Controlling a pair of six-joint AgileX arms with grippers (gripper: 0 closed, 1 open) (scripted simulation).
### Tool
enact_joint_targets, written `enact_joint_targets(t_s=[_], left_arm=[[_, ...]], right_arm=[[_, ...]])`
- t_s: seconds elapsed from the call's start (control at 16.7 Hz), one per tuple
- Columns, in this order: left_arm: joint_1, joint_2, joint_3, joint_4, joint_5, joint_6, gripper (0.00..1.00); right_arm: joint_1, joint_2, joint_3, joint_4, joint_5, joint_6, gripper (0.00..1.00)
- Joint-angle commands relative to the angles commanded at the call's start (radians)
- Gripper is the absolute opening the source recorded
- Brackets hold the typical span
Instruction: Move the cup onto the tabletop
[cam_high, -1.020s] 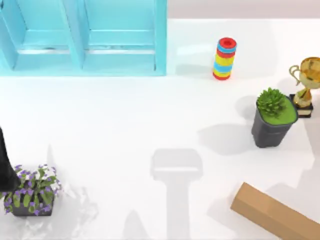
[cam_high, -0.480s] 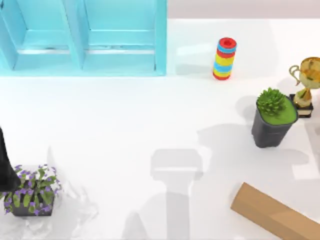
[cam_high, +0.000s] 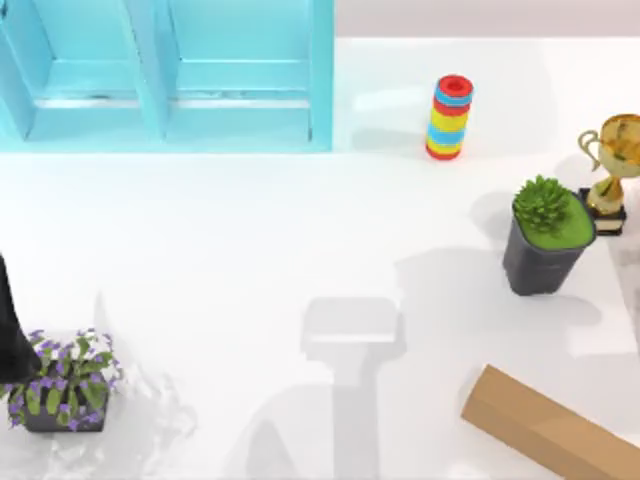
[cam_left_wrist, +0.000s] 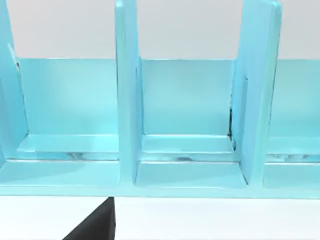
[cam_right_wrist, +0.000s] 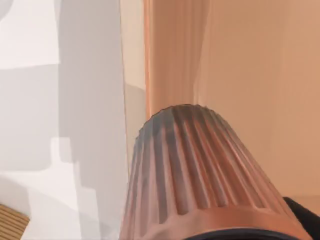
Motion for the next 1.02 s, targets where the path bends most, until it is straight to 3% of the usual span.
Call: enact_joint_targets(t_s=[0.24,0.72,1.02], left_arm=[[0.000,0.000,0.000,0.000,0.000,0.000,1.00],[0.000,0.000,0.000,0.000,0.000,0.000,1.00],[0.000,0.000,0.000,0.000,0.000,0.000,1.00]], right_arm=[[0.188,0.018,0.038,-0.007,0.027,0.178,0.00],[0.821,0.084,0.131,-0.037,0.049,0.761,0.00],[1.020,0.117,0.145,-0.064,0.029,0.991,0.00]])
